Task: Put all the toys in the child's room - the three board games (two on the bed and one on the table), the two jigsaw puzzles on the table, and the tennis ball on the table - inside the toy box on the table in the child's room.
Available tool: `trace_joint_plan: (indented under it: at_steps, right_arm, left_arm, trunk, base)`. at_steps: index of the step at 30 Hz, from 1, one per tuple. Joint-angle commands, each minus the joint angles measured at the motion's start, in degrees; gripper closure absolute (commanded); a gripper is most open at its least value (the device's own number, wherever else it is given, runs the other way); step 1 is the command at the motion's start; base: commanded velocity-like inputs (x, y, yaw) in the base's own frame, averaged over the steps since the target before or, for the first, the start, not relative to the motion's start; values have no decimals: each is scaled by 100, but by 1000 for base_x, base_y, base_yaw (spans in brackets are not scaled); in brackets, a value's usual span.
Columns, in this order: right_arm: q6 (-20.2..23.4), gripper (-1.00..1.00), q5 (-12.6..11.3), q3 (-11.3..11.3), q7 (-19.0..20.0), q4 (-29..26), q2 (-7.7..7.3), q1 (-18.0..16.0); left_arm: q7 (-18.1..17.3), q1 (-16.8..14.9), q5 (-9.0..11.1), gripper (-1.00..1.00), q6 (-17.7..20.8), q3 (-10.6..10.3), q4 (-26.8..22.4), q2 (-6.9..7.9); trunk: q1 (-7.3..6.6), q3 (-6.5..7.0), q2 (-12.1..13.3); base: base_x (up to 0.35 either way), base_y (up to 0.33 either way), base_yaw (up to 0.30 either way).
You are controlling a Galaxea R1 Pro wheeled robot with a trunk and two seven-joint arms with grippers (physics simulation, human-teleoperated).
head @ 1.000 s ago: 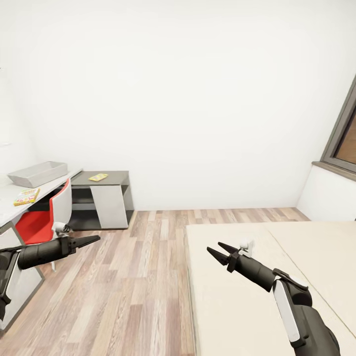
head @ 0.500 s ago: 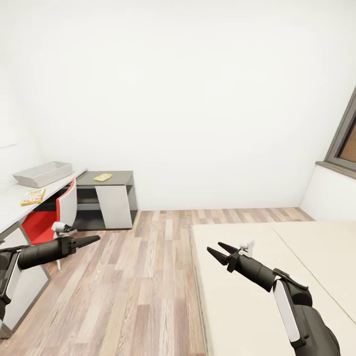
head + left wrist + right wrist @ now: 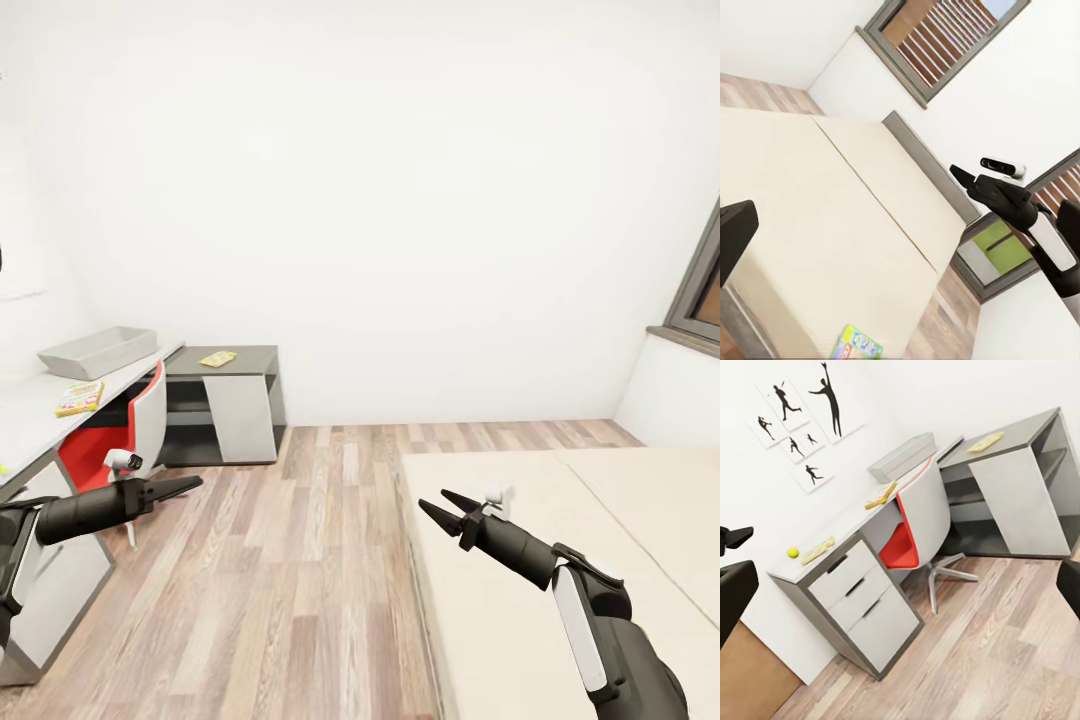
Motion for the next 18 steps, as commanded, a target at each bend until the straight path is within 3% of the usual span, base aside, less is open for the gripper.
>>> trace_joint_plan:
  at_steps: [1, 18]
  right_arm:
    - [46, -100, -33, -5, 7, 1, 1, -6]
    - [46, -100, -13, -4, 2, 3, 10, -6]
  left_arm:
    - [-24, -5, -3, -100, 61, 0, 1, 4]
    - [-24, -5, -3, -100, 61, 0, 1, 1]
  trunk:
    - [4, -14, -14]
    - [4, 34, -14]
  base:
    - [0, 230, -24]
    - [0, 282, -227]
